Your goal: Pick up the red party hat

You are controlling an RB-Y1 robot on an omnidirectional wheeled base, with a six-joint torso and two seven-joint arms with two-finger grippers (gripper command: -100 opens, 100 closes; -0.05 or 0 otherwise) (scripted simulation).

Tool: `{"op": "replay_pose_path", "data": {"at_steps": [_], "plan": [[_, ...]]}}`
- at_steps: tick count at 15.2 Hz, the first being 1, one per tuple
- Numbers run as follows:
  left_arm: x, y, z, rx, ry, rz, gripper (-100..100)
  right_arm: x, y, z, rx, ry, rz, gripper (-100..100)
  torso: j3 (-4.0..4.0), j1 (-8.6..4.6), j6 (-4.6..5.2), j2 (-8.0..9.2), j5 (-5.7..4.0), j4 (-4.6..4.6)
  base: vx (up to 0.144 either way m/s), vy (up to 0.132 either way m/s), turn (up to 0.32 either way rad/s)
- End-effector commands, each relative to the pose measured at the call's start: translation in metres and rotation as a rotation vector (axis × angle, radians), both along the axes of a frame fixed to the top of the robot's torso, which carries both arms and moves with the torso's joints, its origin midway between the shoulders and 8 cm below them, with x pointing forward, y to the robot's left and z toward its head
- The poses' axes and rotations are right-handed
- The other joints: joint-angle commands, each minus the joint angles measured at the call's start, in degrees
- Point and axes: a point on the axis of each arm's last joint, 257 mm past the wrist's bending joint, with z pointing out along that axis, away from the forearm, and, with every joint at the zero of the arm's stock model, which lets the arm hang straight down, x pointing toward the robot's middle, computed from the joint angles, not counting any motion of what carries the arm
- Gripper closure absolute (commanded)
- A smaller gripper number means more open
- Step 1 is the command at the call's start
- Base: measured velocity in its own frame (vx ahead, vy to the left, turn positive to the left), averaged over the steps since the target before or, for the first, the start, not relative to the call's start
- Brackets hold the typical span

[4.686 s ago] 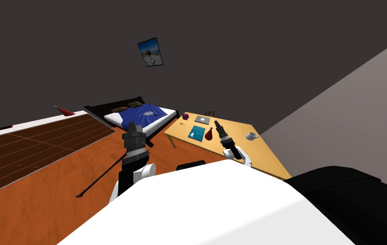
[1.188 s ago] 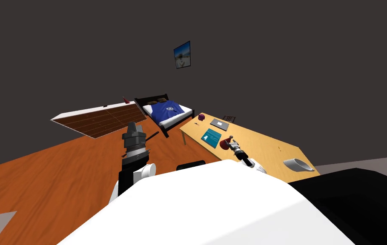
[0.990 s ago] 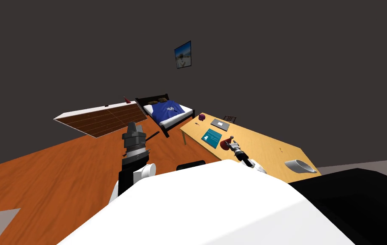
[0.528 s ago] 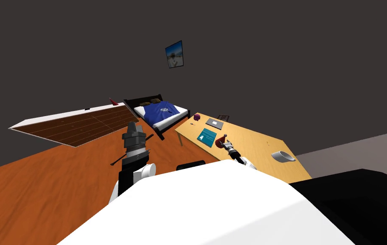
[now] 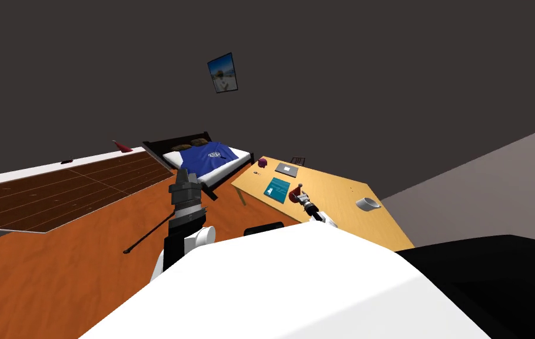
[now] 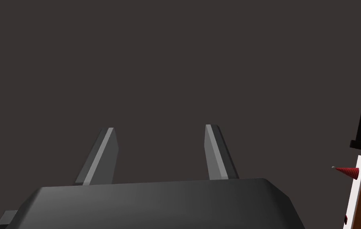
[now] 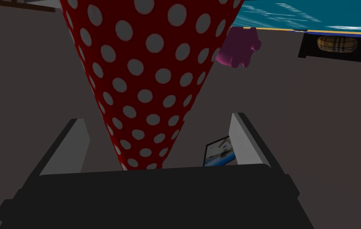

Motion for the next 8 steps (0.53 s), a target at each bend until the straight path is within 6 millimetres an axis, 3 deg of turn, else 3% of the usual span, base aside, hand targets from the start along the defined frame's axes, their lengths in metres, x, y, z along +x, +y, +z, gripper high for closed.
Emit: {"op": "replay_pose_path", "data": {"at_steps": [1, 2, 4, 5, 7, 8], "plan": [[0.0, 0.0, 0.0, 0.0, 0.0, 0.0, 0, 0.002, 0.012, -0.003, -0.013, 0.008, 0.025, -100, 0.0, 0.0, 0.0, 0.0, 0.0, 0.0, 0.02, -0.05, -0.069], [0.0, 0.0, 0.0, 0.0, 0.0, 0.0, 0, 0.016, 0.042, 0.001, 0.012, -0.004, 0.047, -100, 0.01, 0.05, -0.03, 0.02, 0.01, 0.0, 0.022, -0.076, -0.256], [0.0, 0.0, 0.0, 0.0, 0.0, 0.0, 0, 0.015, 0.046, -0.002, -0.014, 0.005, 0.069, -100, 0.01, -0.02, -0.01, 0.01, 0.0, 0.01, 0.028, -0.075, -0.187], [0.0, 0.0, 0.0, 0.0, 0.0, 0.0, 0, 0.029, 0.075, 0.004, 0.011, -0.01, 0.089, -100, 0.01, 0.02, -0.02, 0.01, 0.01, 0.0, 0.043, -0.078, -0.292], [0.0, 0.0, 0.0, 0.0, 0.0, 0.0, 0, 0.028, 0.078, 0.002, -0.018, -0.001, 0.111, -100, -0.02, -0.02, 0.0, -0.03, 0.0, 0.0, 0.039, -0.069, -0.198], [0.0, 0.0, 0.0, 0.0, 0.0, 0.0, 0, 0.042, 0.108, 0.01, 0.006, -0.018, 0.13, -100, -0.01, 0.03, -0.03, -0.01, 0.01, 0.0, 0.041, -0.068, -0.245]]}}
